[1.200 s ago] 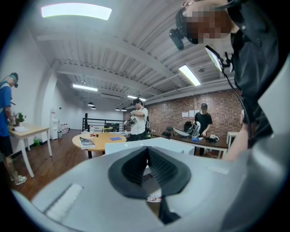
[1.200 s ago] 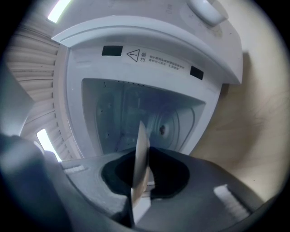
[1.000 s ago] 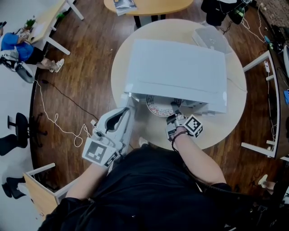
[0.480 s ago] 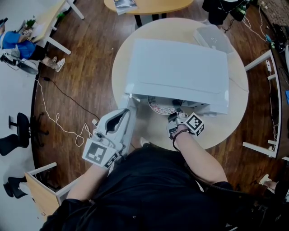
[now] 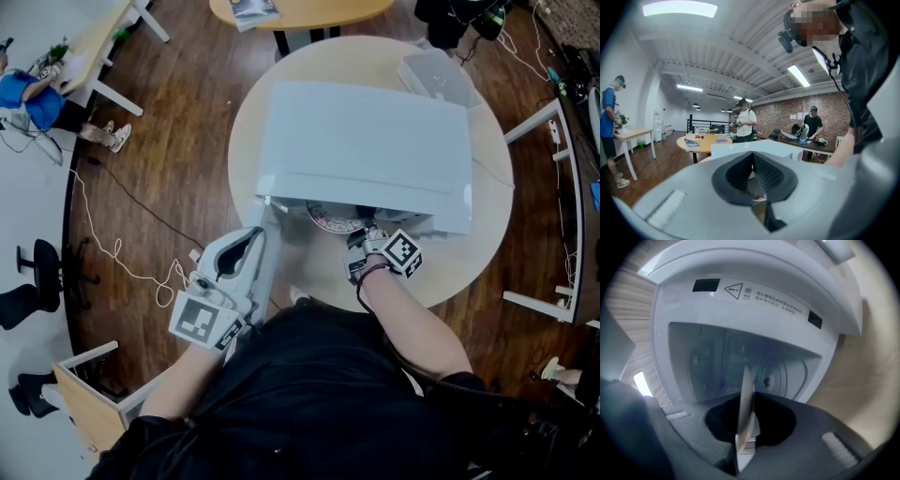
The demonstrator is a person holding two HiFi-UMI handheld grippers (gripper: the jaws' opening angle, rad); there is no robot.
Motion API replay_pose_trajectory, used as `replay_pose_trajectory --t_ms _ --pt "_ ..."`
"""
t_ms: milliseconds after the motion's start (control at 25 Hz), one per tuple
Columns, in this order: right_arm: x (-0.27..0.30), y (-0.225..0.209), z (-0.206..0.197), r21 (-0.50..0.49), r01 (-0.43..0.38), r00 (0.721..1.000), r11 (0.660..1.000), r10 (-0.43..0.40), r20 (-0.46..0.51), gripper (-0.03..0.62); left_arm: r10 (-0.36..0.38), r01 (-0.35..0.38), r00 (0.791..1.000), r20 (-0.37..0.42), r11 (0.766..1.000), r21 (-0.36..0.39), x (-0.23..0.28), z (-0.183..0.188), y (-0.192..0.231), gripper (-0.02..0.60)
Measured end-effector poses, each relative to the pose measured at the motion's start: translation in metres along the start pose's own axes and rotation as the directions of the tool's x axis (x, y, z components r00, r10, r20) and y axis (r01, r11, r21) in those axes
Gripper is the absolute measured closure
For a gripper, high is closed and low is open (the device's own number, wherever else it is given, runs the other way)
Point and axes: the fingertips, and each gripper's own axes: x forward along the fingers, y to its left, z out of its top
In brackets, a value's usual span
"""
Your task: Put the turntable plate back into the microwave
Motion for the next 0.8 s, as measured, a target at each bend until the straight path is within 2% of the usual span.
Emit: replay_pose_trajectory --t_ms 560,800 --pt "0.015 -0.010 0.005 -0.013 0.007 0.999 1.000 -0.006 0.050 0.559 0.000 0.000 1.000 0.002 1.000 -0.003 -0.008 -0.005 0.005 0.577" --pt "0.014 -0.010 0.004 -0.006 0.037 0.998 0.999 -0.036 0.051 0.559 0.015 -0.016 1.000 -0.008 0.999 -0.029 -0.007 -0.003 0.010 0.577"
